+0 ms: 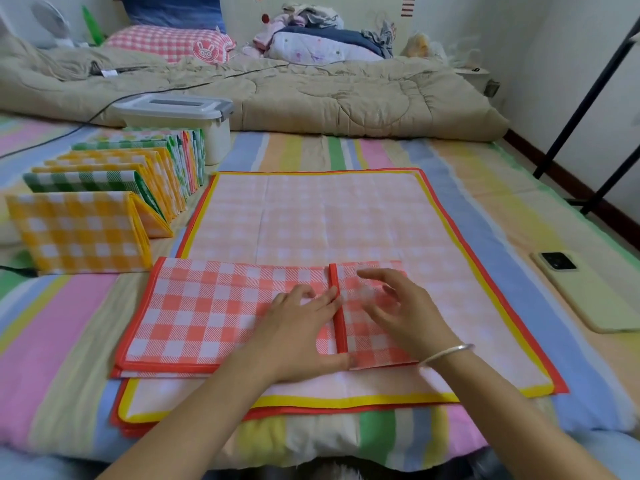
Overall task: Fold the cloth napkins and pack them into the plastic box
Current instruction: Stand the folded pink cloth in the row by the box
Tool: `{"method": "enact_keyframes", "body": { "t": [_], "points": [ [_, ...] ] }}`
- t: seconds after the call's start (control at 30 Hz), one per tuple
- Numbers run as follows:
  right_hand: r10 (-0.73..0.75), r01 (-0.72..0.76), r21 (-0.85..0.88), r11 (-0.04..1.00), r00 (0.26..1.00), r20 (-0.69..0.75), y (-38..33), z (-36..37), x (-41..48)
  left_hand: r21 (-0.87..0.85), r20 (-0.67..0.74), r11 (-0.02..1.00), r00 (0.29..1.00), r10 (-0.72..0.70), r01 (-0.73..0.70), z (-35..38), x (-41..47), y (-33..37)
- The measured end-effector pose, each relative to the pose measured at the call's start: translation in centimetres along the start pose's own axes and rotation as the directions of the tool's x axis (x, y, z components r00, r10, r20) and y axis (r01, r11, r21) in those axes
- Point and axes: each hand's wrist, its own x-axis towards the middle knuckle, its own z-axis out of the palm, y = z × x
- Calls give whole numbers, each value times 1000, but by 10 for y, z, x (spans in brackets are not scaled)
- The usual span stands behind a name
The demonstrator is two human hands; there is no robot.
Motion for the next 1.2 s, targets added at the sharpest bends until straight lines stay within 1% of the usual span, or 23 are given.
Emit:
{"method": "enact_keyframes", "body": {
  "t": [0.07, 0.13, 0.2, 0.23, 0.27, 0.3, 0.37, 0.4, 0.43, 0.47, 0.5, 0.53, 0.57, 0.6, 0.63, 0.7, 0.77, 0.87, 0.9, 0.97, 1.1, 1.17, 1.2],
  "points": [
    [-9, 28, 160, 987, 993, -119, -13, 10, -8, -31, 10, 999, 1000, -23, 24, -1, -1, 1],
    [18, 52, 362, 931, 982, -187, -29, 25, -8, -69, -9, 997, 999, -37, 37, 5, -1, 2],
    [127, 2, 603, 797, 977, -172, -44, 42, 0, -119, -92, 993, 995, -37, 26, 10, -3, 1],
    [192, -48, 676, 736, 971, -140, -47, 52, 6, -192, -112, 981, 992, -52, 30, 13, -5, -1],
    [242, -95, 694, 713, 963, -117, -48, 61, 10, -308, -118, 951, 990, -75, 36, 16, -6, -3],
    [268, -128, 667, 734, 957, -110, -48, 69, 14, -448, -123, 893, 987, -104, 38, 16, -8, -6],
    [276, -175, 542, 822, 955, -111, -45, 82, 18, -704, -146, 710, 975, -166, 15, 10, -13, -14],
    [265, -189, 471, 862, 959, -101, -44, 85, 17, -789, -149, 615, 967, -208, 11, 5, -17, -21],
    [242, -189, 395, 899, 966, -90, -42, 87, 18, -822, -157, 569, 950, -270, 26, 1, -20, -31],
    [205, -173, 304, 937, 976, -75, -40, 88, 18, -822, -176, 567, 926, -333, 47, -5, -24, -42],
    [156, -143, 187, 972, 986, -56, -39, 89, 18, -775, -215, 624, 890, -401, 94, -11, -26, -55],
    [99, -97, 57, 994, 995, -28, -39, 89, 19, -690, -275, 707, 849, -450, 152, -16, -28, -70],
    [47, -46, -70, 996, 999, 12, -41, 90, 19, -579, -342, 789, 816, -466, 207, -21, -28, -85],
    [1, 9, -181, 984, 998, 56, -44, 90, 20, -471, -393, 844, 796, -461, 256, -27, -29, -99],
    [-23, 50, -272, 961, 995, 102, -48, 89, 21, -389, -405, 871, 793, -455, 301, -33, -28, -112],
    [-36, 113, -431, 895, 983, 182, -54, 89, 22, -306, -329, 873, 818, -472, 381, -44, -23, -134],
    [-35, 181, -536, 825, 962, 272, -60, 88, 25, -262, -202, 876, 865, -460, 405, -56, -17, -145],
    [-20, 284, -596, 751, 912, 410, -67, 89, 35, -67, -105, 919, 913, -394, 389, -67, -4, -150],
    [-15, 315, -589, 744, 889, 457, -69, 90, 40, -10, -88, 928, 924, -372, 373, -69, 0, -150],
    [15, 337, -546, 767, 841, 541, -72, 91, 51, 27, -43, 935, 935, -353, 354, -72, 6, -150],
    [81, 358, -521, 775, 761, 643, -75, 91, 65, 1, 51, 929, 928, -368, 369, -79, 9, -154],
    [124, 352, -529, 772, 733, 669, -74, 93, 67, 92, 72, 915, 914, -400, 394, -83, 7, -154],
    [141, 353, -536, 767, 723, 676, -74, 95, 67, 195, 85, 892, 899, -430, 409, -85, 6, -154]
  ]
}}
